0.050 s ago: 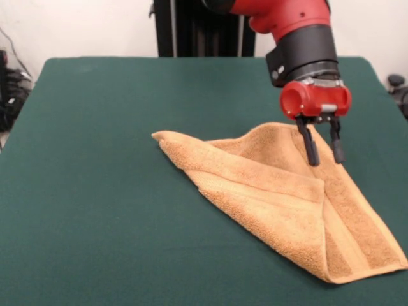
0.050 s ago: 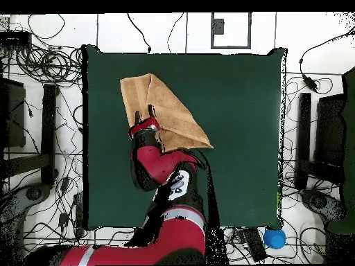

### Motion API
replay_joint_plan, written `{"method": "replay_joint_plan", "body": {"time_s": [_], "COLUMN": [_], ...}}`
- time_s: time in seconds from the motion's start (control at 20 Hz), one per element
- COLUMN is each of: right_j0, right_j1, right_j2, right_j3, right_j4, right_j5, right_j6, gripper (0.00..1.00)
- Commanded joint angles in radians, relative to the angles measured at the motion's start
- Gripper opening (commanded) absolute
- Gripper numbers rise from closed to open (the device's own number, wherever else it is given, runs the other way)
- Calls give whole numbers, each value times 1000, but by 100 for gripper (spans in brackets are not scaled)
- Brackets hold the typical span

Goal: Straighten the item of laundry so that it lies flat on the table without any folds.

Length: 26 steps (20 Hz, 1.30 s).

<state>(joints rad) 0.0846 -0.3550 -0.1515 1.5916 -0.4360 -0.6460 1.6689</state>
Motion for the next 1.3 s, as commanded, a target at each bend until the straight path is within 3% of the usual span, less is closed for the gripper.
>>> {"method": "replay_joint_plan", "body": {"time_s": [0.05,0.1,0.15,0.35,0.55,0.8,1.05,1.3], "right_j0": [16,2,-39,-127,-207,-211,-138,-121], "right_j1": [111,115,114,118,127,128,100,104], "right_j2": [52,72,131,253,349,358,286,257], "right_j3": [-67,-73,-81,-76,-60,-58,-70,-73], "right_j4": [-45,-63,-111,-181,-226,-254,-280,-270], "right_j5": [-51,-9,116,355,488,510,432,371], "right_j6": [68,91,132,131,89,50,40,69], "gripper": [100,100,100,100,100,100,100,100]}}
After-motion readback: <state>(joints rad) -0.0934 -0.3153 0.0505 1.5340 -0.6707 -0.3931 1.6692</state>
